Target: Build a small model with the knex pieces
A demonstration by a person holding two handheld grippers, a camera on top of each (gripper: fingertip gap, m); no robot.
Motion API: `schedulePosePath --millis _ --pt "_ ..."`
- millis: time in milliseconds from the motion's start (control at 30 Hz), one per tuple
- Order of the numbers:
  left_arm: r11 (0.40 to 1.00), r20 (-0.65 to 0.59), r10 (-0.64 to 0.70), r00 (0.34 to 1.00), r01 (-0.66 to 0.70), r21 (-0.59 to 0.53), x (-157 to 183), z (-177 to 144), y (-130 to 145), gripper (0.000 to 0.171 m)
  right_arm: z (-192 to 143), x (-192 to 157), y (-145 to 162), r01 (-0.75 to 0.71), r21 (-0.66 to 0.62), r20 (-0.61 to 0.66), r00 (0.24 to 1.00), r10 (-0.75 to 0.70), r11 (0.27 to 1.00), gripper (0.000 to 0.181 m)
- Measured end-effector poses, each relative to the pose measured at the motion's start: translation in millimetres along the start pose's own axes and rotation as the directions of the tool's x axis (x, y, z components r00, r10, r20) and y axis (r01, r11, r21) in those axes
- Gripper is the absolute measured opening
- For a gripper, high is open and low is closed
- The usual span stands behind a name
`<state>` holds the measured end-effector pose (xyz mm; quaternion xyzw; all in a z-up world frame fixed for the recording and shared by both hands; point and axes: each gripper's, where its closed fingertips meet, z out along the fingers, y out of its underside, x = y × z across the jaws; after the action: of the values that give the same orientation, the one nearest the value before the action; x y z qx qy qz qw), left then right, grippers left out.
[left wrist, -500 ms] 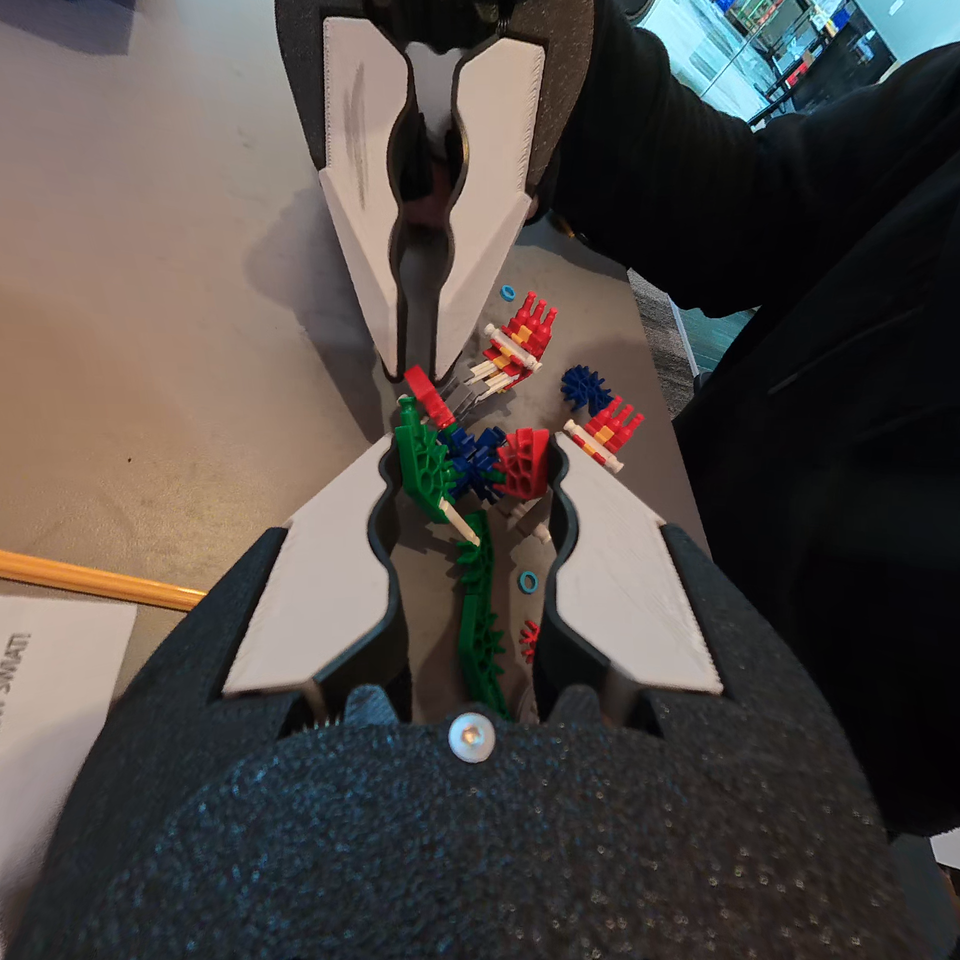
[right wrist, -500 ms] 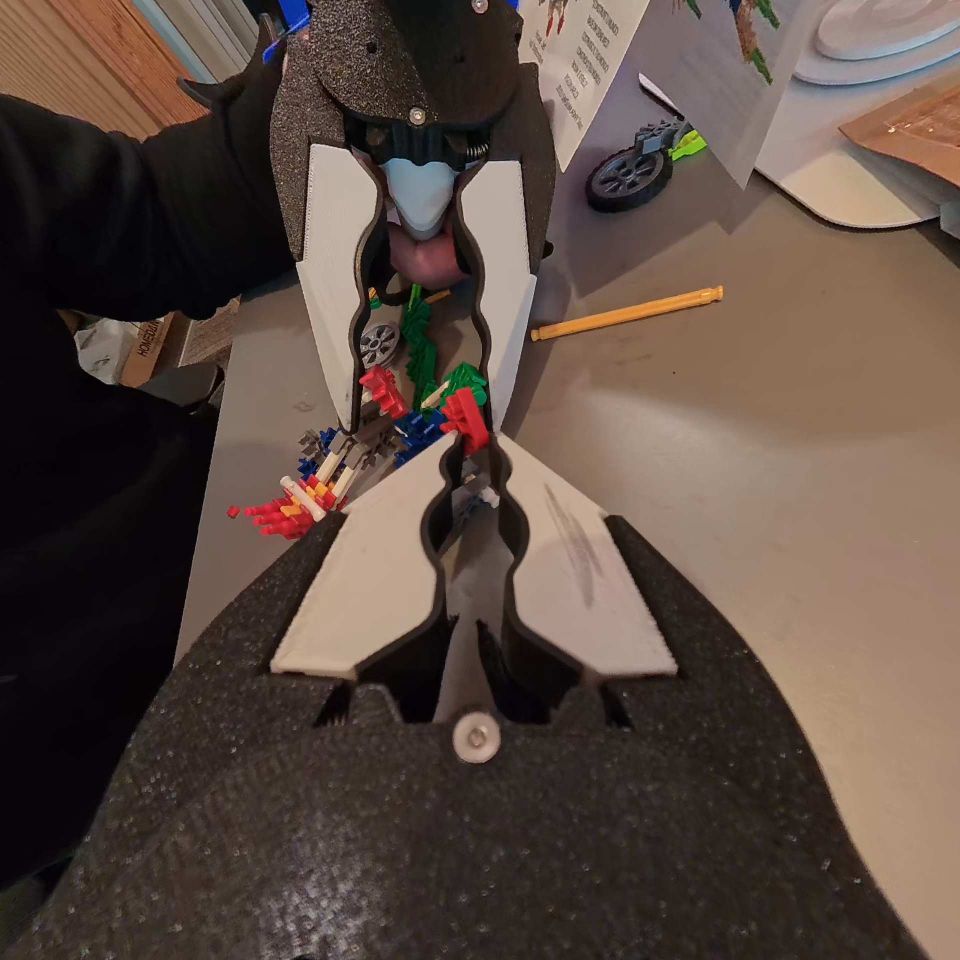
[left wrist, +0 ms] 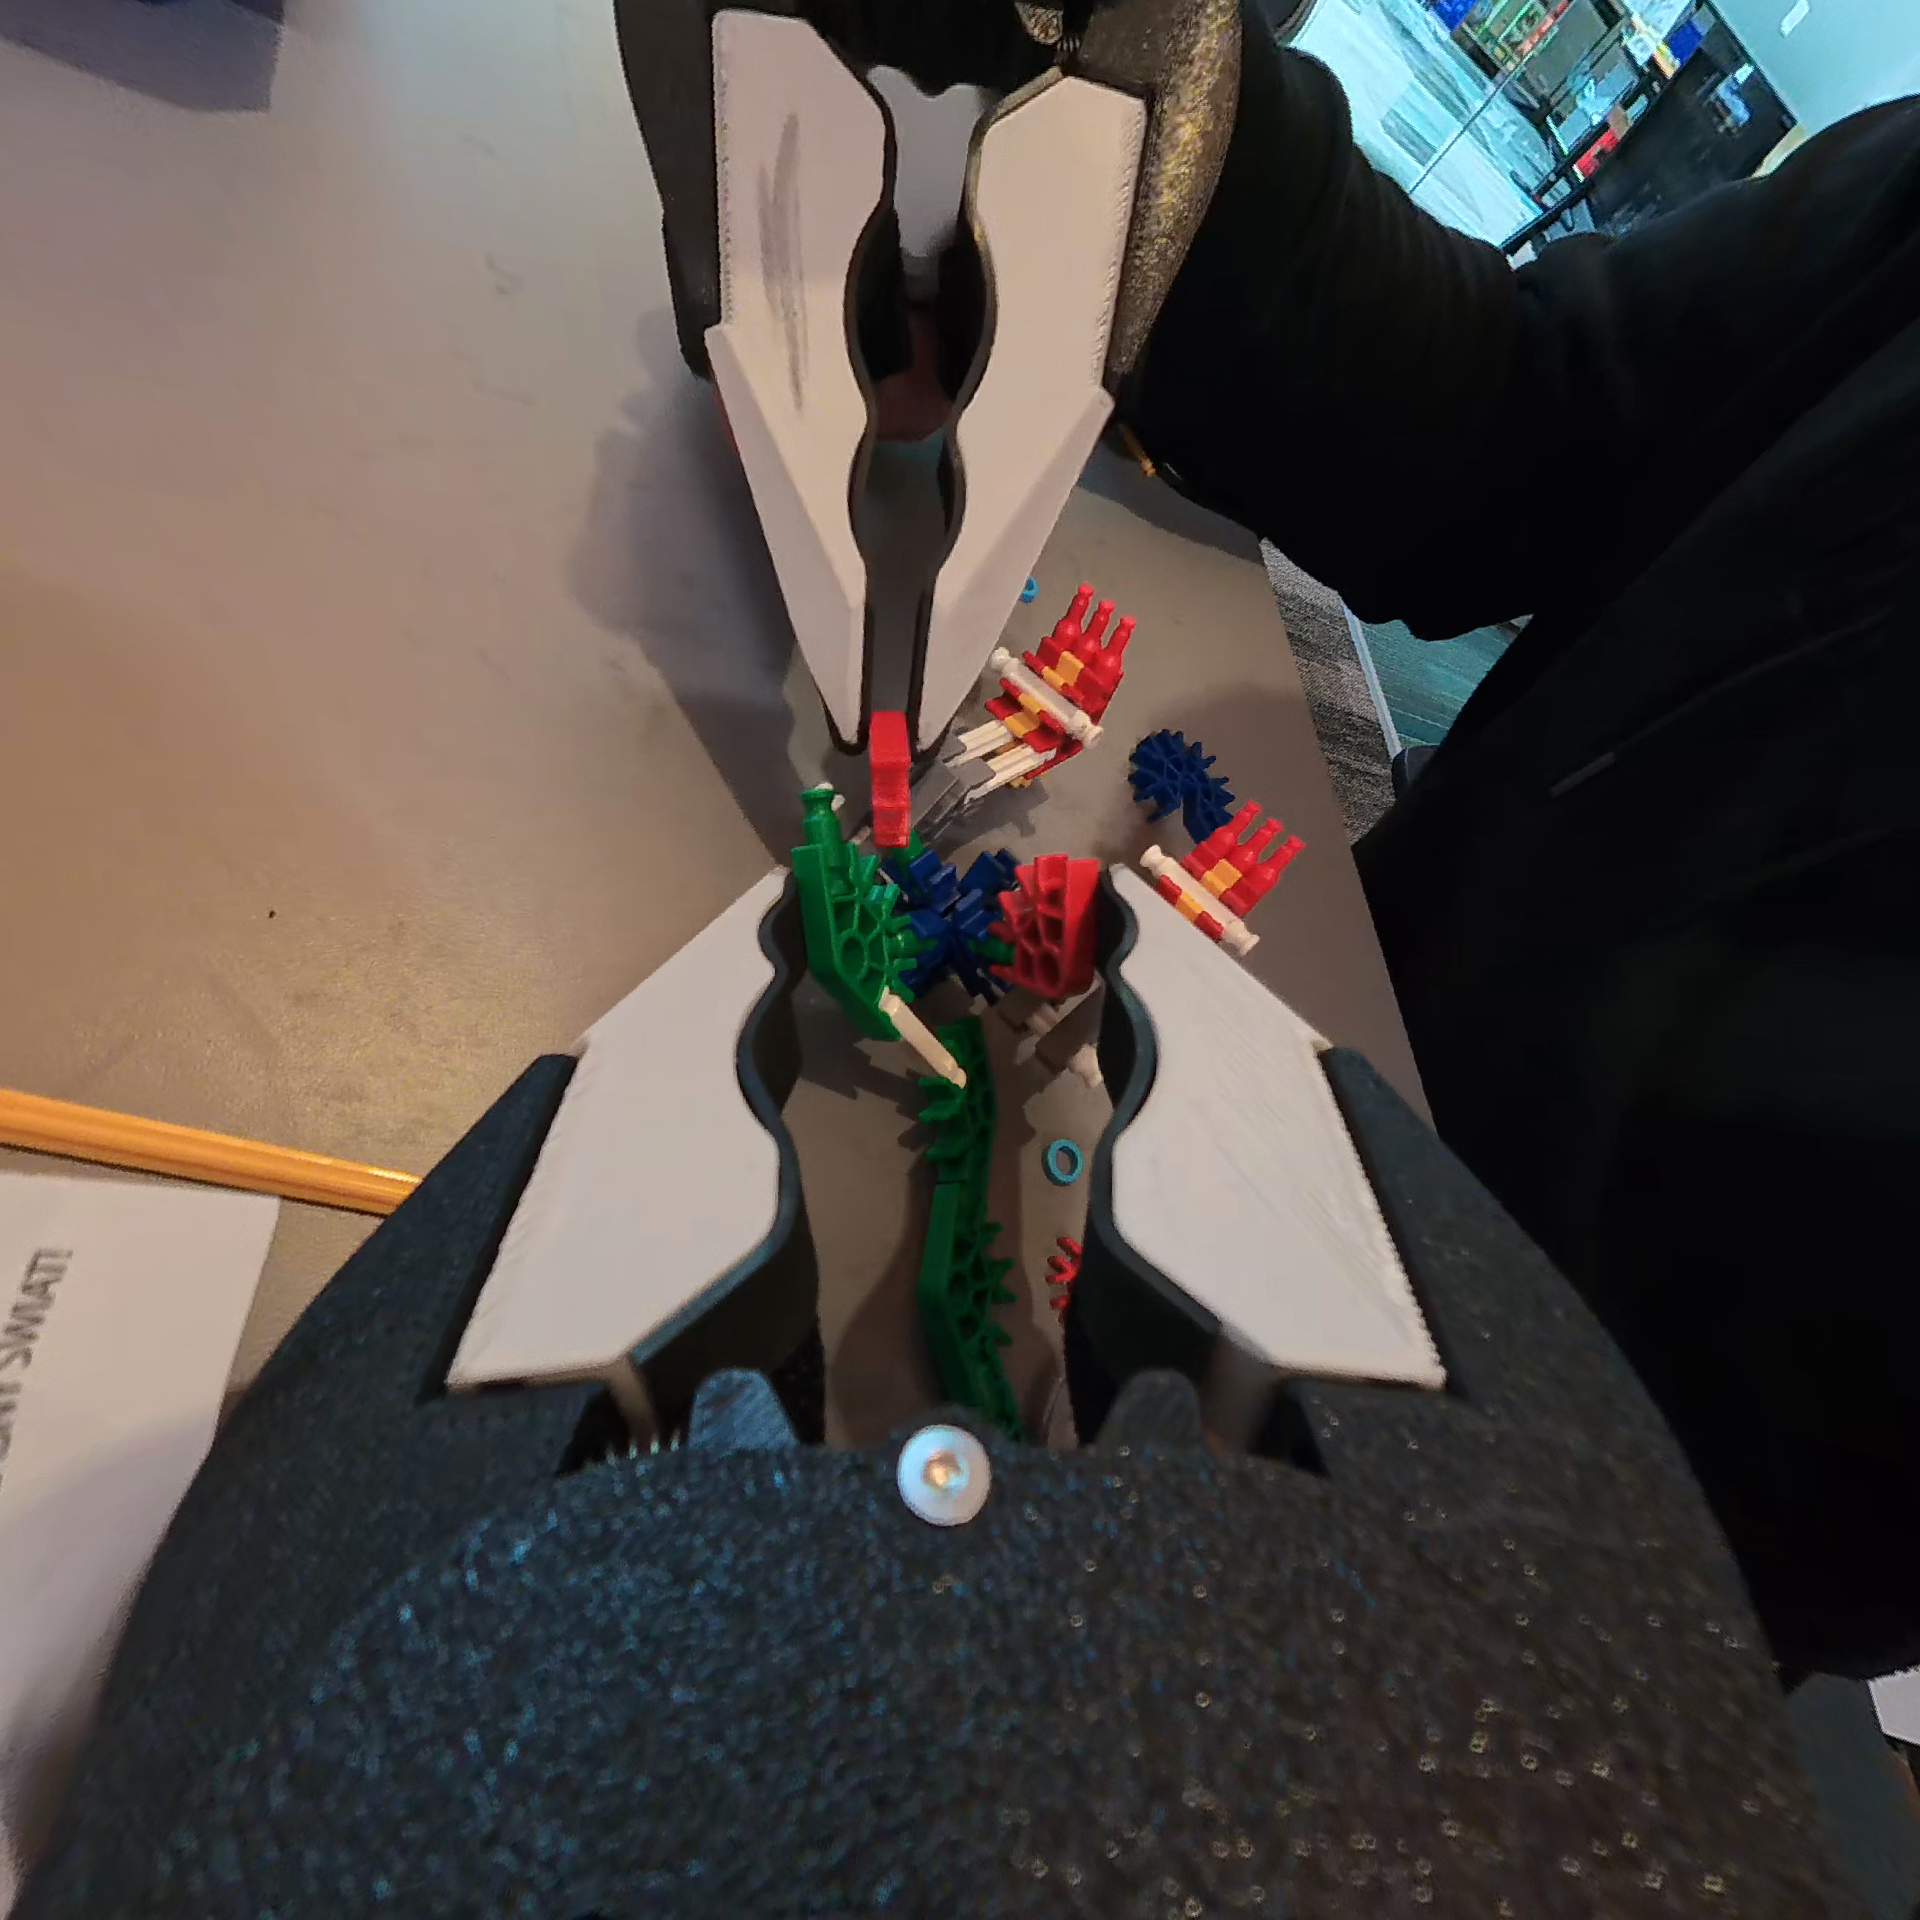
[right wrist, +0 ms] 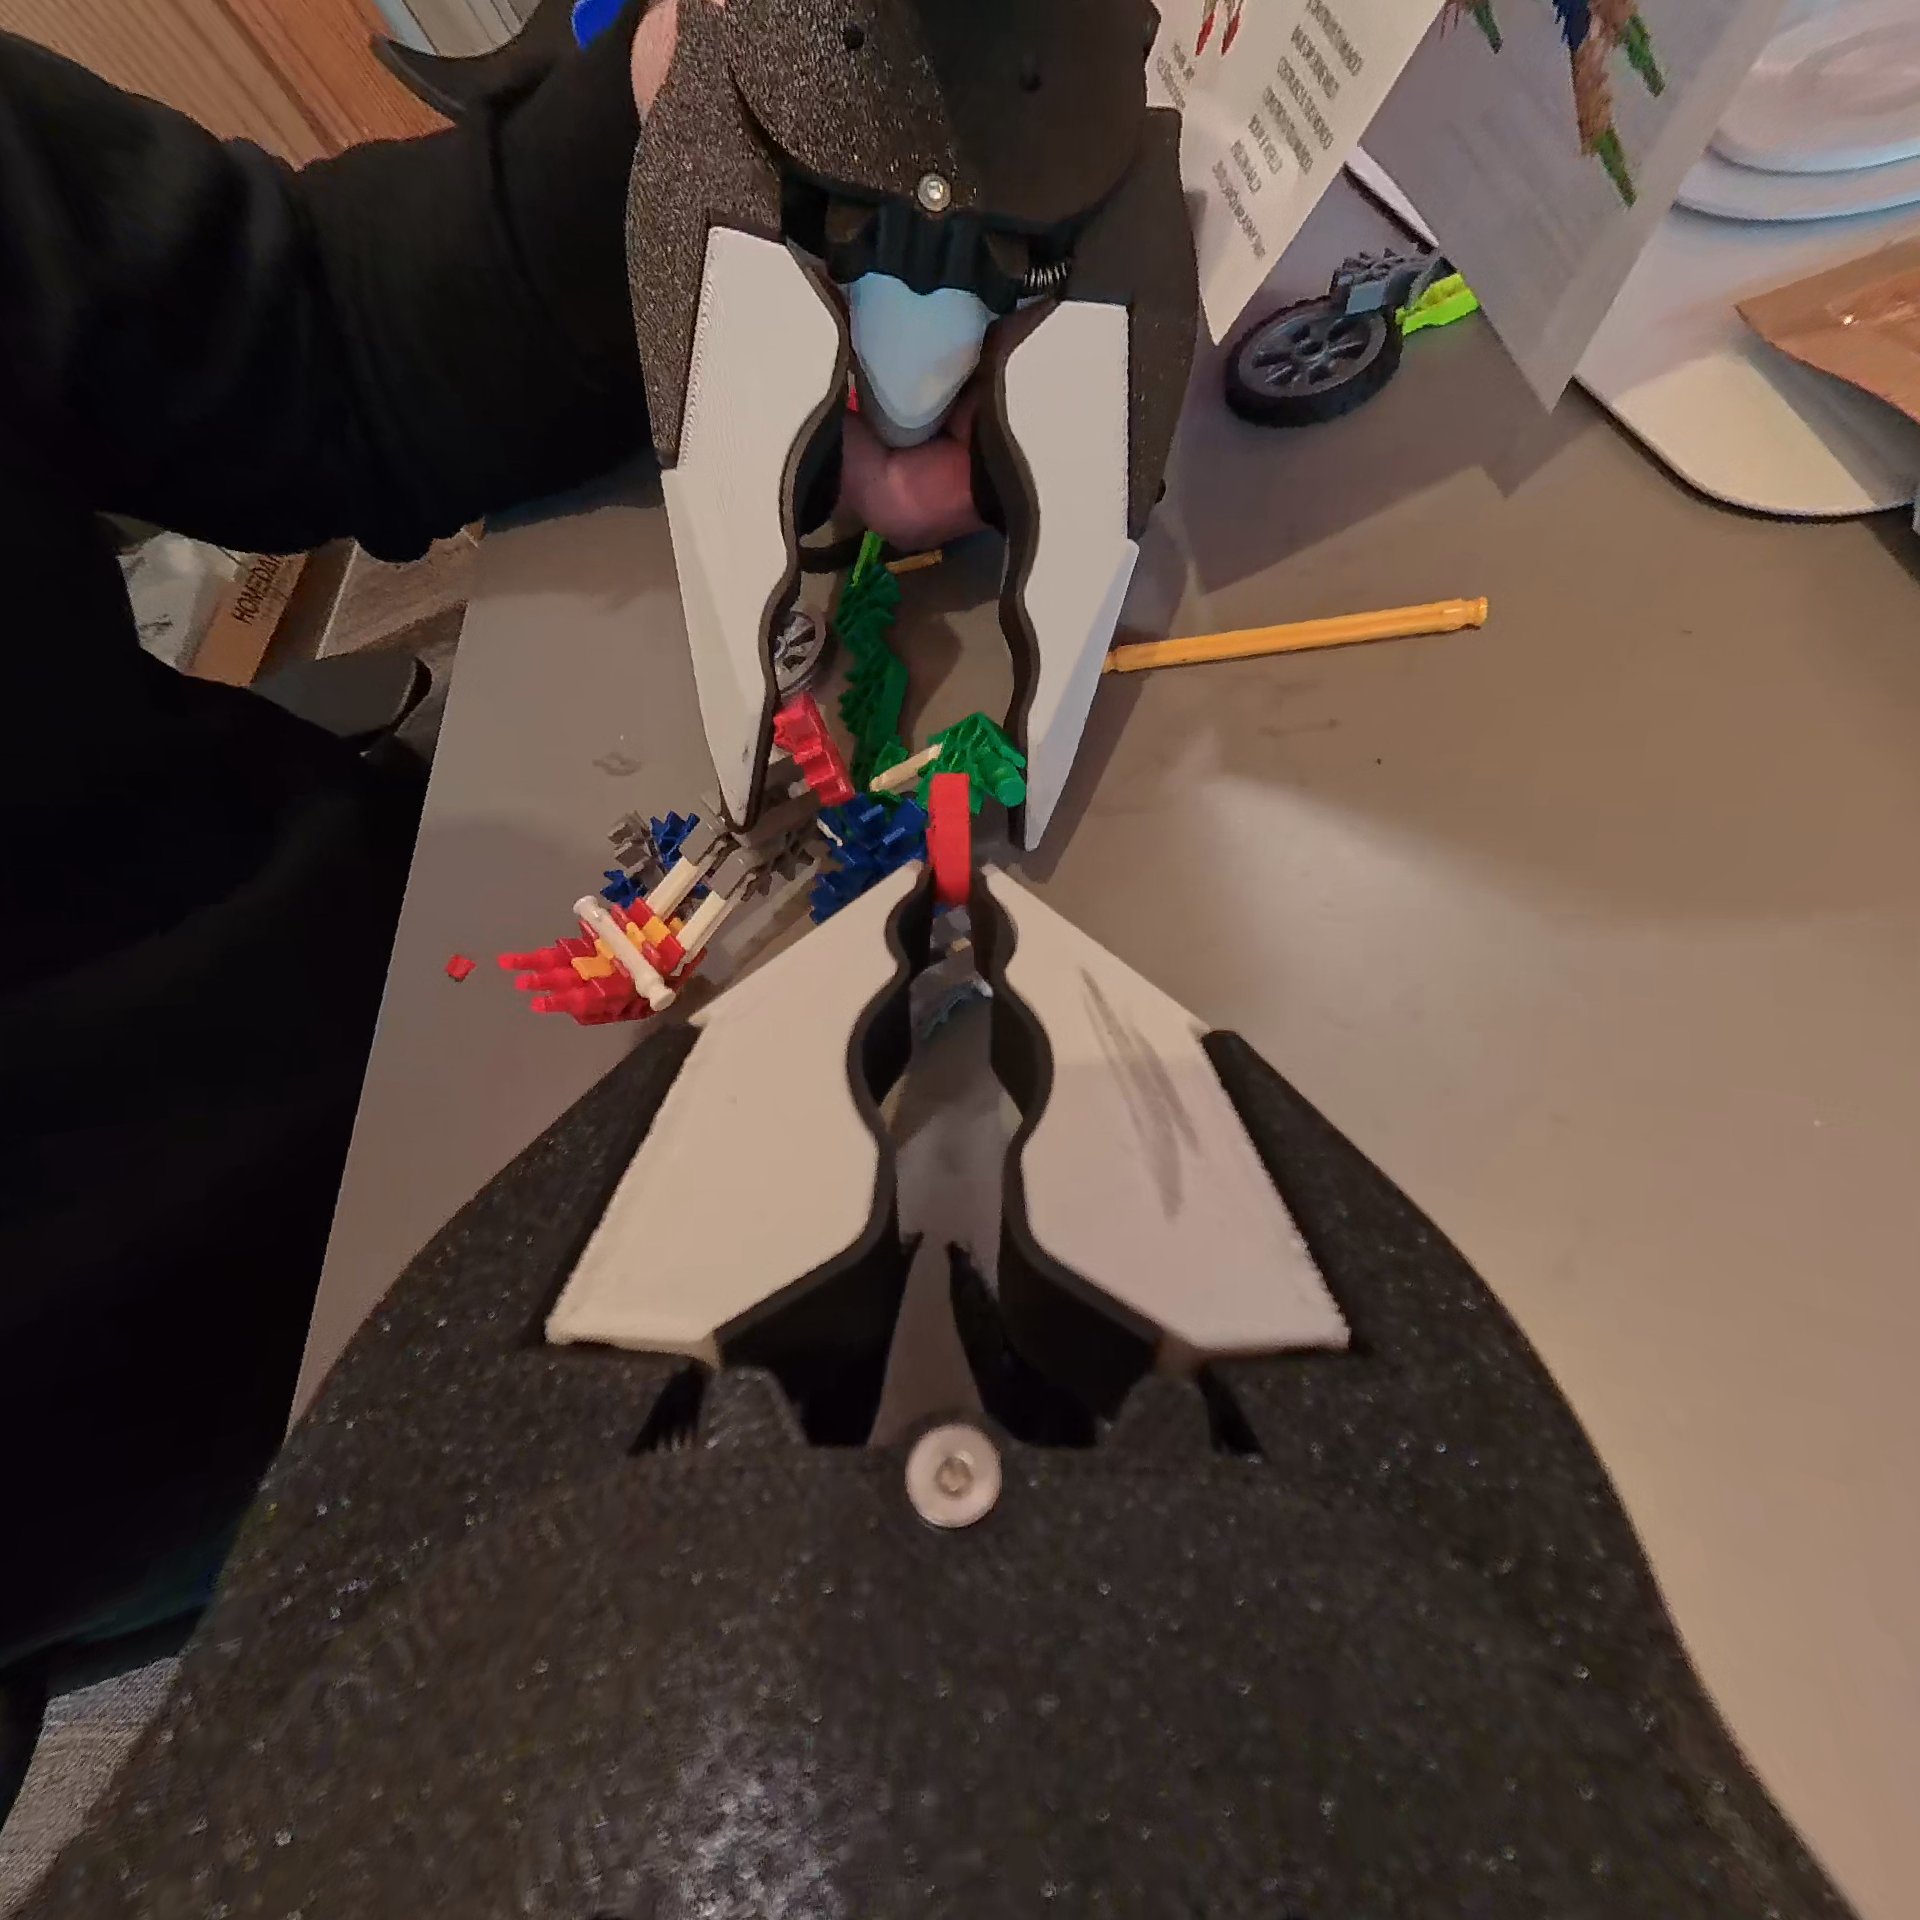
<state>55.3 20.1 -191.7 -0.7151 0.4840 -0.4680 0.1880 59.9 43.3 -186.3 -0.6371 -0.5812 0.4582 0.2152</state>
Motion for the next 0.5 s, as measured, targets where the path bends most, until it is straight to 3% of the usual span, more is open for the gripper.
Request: schedulePosePath --millis 500 --pt "1.0 0.005 -0.011 1.0 0.011 0.003 -2.7 0.6 -0.2 0.054 -1.0 -6.5 -2.3 0.008 0.004 0.028 1.0 -0.008 1.0 0.005"
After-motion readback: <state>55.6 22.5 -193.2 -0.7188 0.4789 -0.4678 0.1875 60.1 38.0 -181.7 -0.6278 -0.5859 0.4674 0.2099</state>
